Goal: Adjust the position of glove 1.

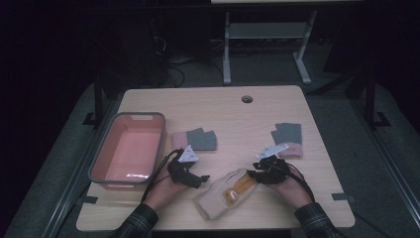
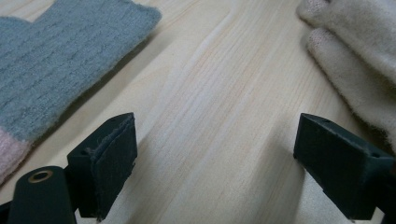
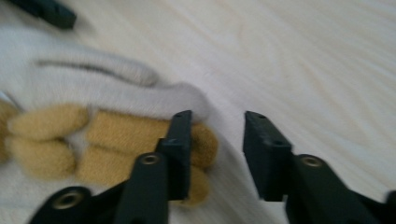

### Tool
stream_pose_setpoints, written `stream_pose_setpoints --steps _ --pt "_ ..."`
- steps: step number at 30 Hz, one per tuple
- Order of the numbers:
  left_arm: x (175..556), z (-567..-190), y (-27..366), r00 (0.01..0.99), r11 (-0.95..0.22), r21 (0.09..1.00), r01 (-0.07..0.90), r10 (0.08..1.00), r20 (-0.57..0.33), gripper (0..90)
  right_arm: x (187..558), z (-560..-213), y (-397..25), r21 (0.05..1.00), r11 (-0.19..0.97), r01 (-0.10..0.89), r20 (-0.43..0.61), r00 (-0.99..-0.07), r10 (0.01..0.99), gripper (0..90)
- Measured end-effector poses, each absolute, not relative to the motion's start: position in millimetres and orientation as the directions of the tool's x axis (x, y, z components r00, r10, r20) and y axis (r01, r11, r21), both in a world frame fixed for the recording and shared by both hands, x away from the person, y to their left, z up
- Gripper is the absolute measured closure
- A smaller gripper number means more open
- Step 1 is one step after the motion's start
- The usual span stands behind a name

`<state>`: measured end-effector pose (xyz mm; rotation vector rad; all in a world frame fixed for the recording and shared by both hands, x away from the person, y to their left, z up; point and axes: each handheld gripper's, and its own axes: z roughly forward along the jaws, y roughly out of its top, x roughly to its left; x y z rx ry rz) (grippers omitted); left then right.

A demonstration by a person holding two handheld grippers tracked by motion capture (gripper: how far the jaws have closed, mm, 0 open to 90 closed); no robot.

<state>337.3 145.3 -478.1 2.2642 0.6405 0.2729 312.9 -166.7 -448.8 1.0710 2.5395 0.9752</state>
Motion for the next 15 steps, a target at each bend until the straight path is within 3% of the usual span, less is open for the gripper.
stream_pose_setpoints --steps 1,2,4,5,11,15 --pt "337 -478 145 0.852 -0.591 0.721 0.363 0.524 0.0 12.7 313 -449 -167 0.652 0.515 0.557 0.054 -0.711 0.701 55.7" --pt "337 -478 145 0.851 -0.589 0.721 0.365 0.525 -0.002 12.7 313 -444 -175 0.688 0.469 0.554 0.077 -0.698 0.711 47.5" --pt "337 -478 145 0.852 -0.591 0.719 0.366 0.524 -0.003 12.7 314 -441 -180 0.702 0.447 0.554 0.09 -0.693 0.716 44.1" --pt "337 -478 145 0.853 -0.593 0.719 0.362 0.523 0.002 12.7 314 -440 -185 0.712 0.42 0.563 0.109 -0.679 0.726 37.1" --pt "338 -478 146 0.854 -0.595 0.718 0.36 0.521 0.004 12.7 311 -448 -201 0.707 0.416 0.572 0.116 -0.674 0.729 25.7" --pt "339 -477 147 0.851 -0.586 0.72 0.371 0.526 -0.011 12.6 309 -453 -212 0.71 0.416 0.569 0.09 -0.659 0.746 22.5"
